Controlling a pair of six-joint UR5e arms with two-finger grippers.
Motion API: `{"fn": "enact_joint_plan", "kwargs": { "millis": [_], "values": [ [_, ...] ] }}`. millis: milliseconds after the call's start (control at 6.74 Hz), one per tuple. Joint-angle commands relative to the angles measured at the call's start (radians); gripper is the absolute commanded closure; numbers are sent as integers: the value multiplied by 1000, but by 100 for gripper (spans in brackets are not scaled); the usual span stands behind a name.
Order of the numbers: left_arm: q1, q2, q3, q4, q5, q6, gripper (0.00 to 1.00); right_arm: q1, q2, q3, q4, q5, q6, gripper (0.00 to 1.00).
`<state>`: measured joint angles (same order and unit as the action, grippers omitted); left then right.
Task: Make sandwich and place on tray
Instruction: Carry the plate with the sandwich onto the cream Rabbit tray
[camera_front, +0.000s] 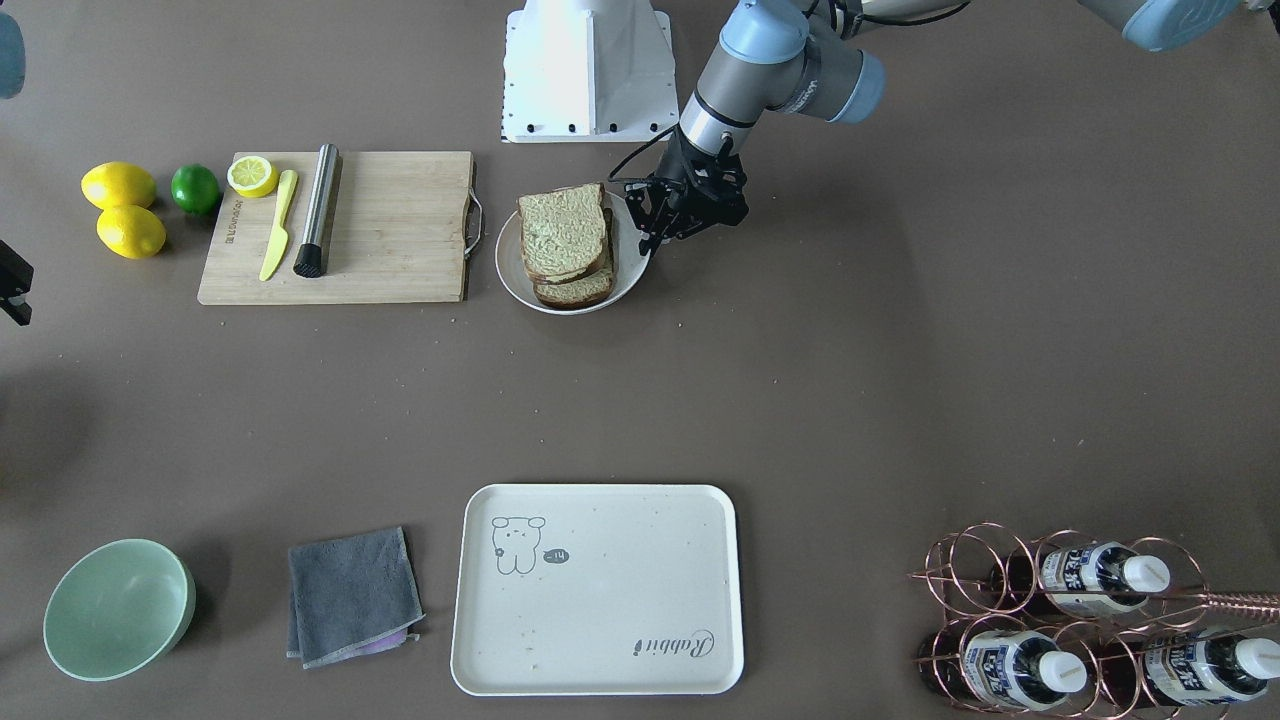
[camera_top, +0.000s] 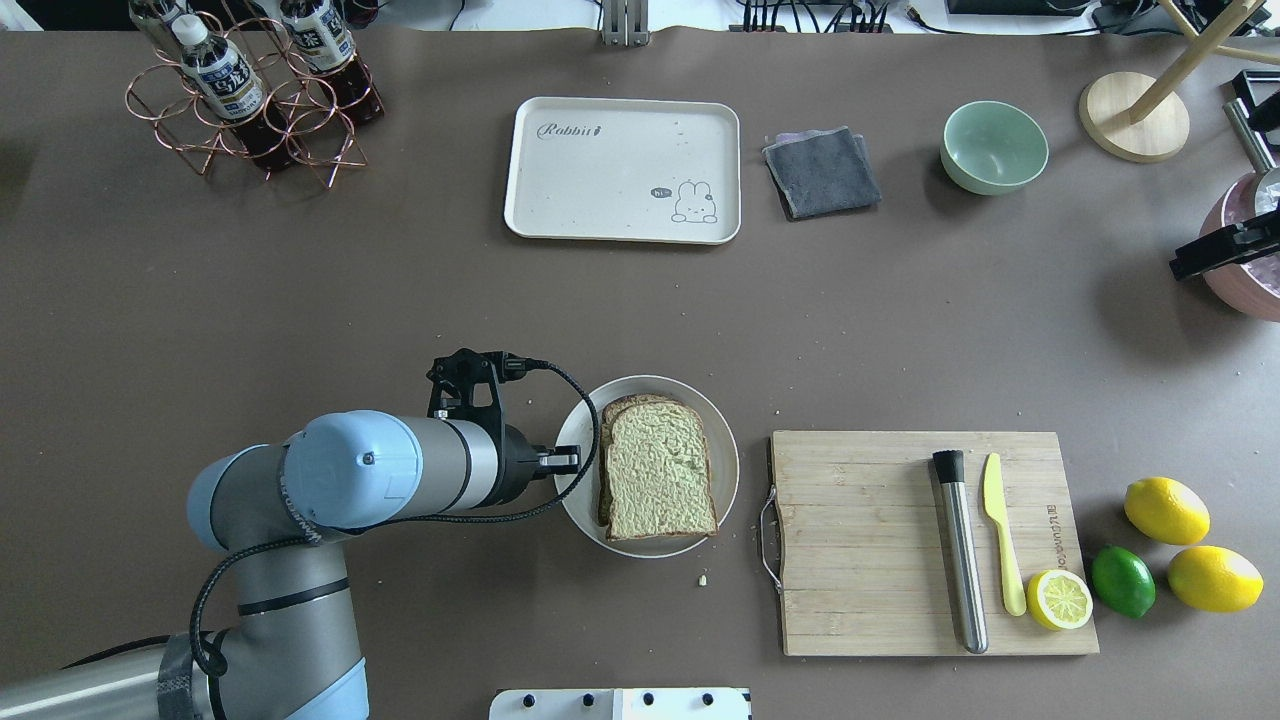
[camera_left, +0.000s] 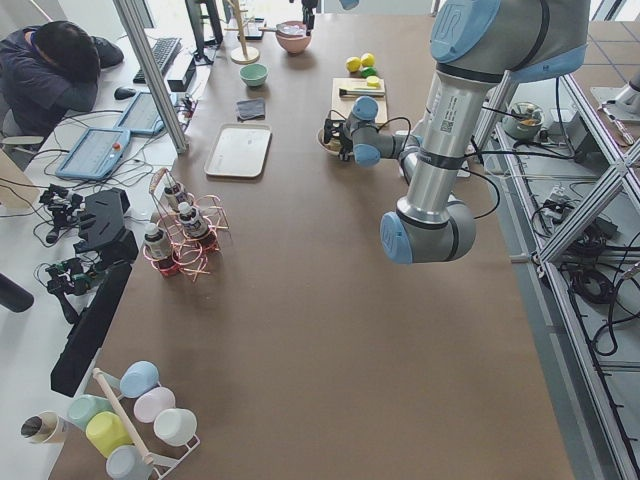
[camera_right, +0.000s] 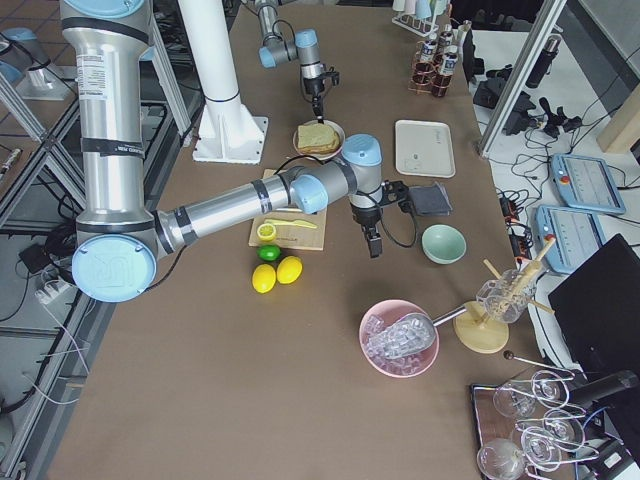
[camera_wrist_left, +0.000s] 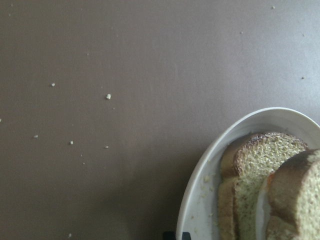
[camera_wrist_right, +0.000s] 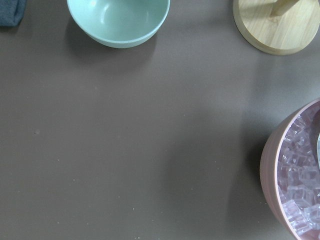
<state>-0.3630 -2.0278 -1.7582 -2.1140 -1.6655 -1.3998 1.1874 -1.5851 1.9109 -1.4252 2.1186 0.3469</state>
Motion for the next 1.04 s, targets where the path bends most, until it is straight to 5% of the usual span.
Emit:
{"fn": "enact_joint_plan", "kwargs": {
  "millis": [0, 297, 890],
  "values": [
    [-124, -41, 52, 2, -112, 33, 100, 50, -4, -42, -9, 132, -42, 0],
    [-244, -147, 191, -1, -202, 86, 100, 99, -4, -61, -41, 176, -46, 0],
    [-404, -440, 664, -104, -256, 143, 100, 225, -48, -64, -167, 176, -324, 0]
  ]
}}
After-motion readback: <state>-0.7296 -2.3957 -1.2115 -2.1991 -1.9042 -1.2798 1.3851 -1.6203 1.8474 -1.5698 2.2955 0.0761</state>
